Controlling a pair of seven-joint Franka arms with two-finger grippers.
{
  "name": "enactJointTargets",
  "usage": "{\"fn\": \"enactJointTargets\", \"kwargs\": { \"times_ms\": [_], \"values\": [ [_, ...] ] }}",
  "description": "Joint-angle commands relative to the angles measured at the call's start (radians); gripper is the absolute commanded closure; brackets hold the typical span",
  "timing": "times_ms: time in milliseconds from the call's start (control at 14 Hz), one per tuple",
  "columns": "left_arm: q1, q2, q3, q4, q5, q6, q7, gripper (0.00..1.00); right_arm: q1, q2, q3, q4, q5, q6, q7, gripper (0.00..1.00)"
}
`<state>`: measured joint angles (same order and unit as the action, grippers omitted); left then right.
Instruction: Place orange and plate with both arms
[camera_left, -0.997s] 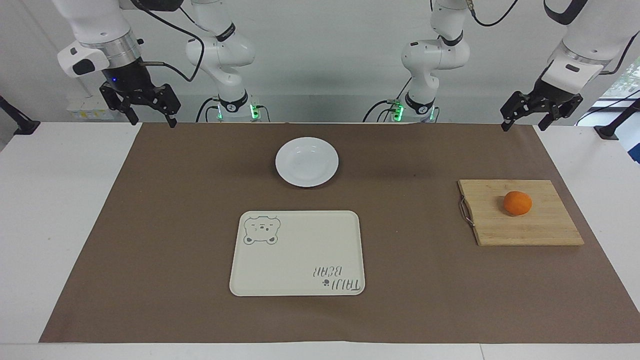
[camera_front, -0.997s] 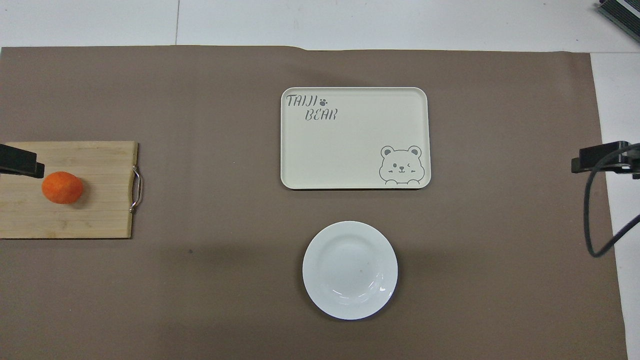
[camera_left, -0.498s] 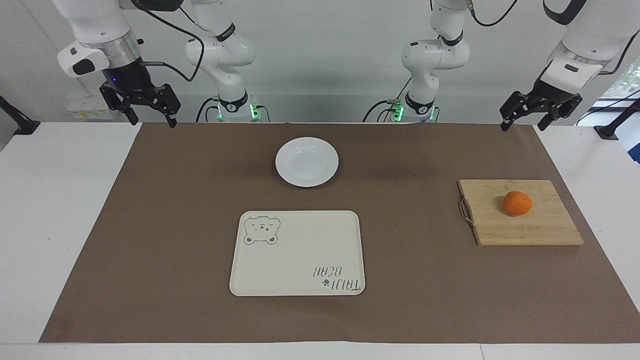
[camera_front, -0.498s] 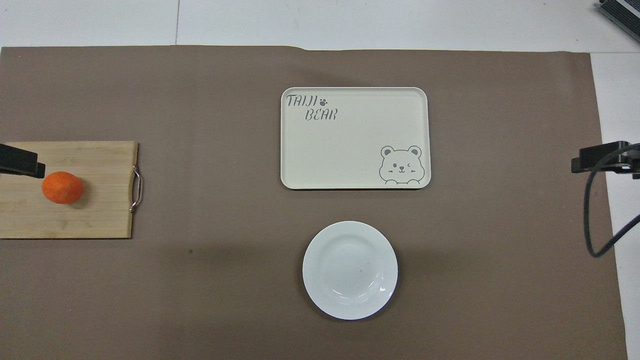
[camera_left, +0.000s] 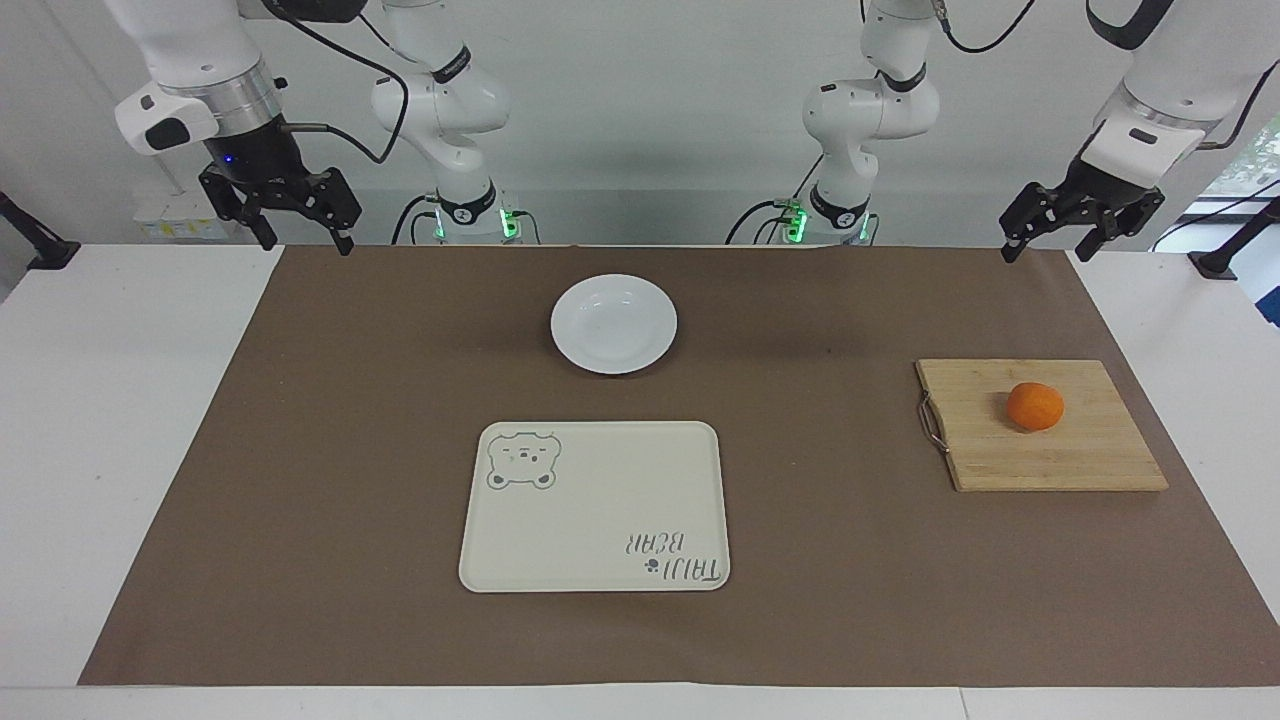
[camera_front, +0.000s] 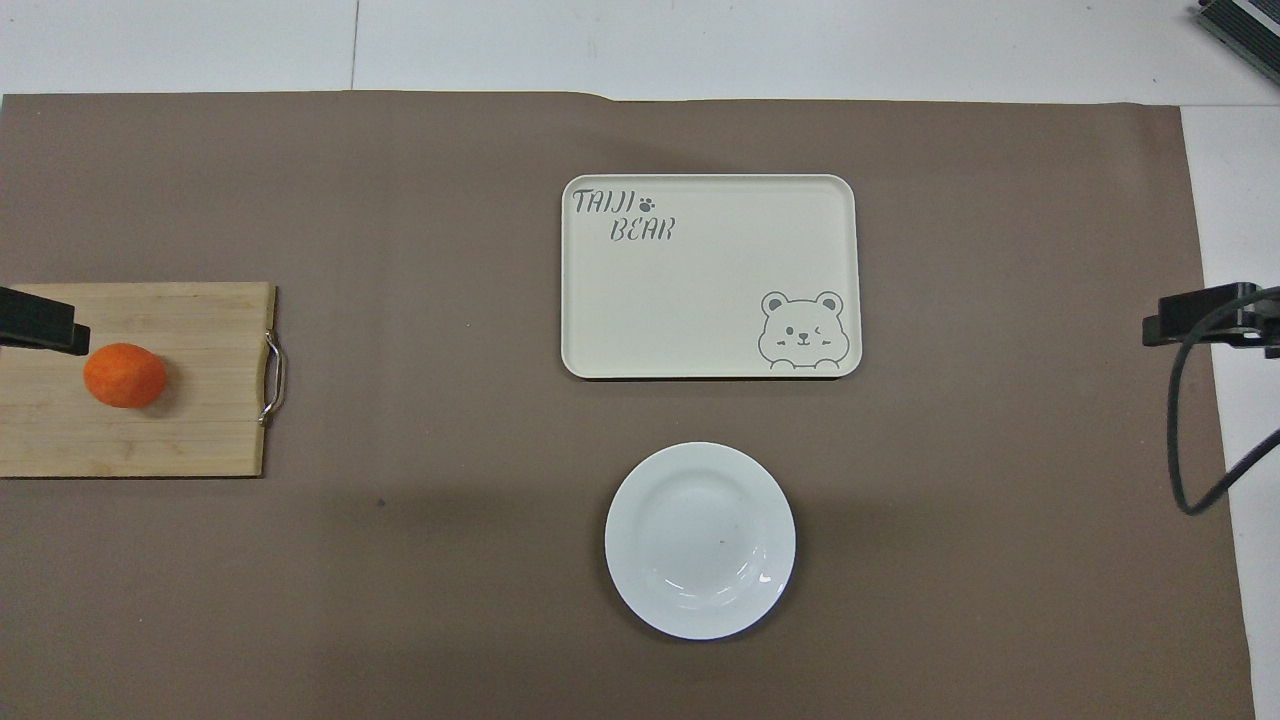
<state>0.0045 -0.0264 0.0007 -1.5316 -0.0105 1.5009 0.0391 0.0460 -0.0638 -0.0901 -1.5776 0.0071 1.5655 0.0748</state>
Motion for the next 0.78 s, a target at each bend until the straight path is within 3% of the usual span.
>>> {"fn": "enactJointTargets", "kwargs": {
  "times_ms": [0, 712],
  "values": [
    [-0.001, -0.021, 0.005, -0.027, 0.009, 0.031, 0.034, 0.00, -0.009, -0.001, 0.004, 0.008, 0.008, -0.019, -0.018, 0.00],
    [0.015, 0.013, 0.016, -0.009, -0.002, 0.033, 0.079, 0.00, -0.006, -0.033, -0.004, -0.065, -0.013, -0.002, -0.038, 0.00]
  ]
}}
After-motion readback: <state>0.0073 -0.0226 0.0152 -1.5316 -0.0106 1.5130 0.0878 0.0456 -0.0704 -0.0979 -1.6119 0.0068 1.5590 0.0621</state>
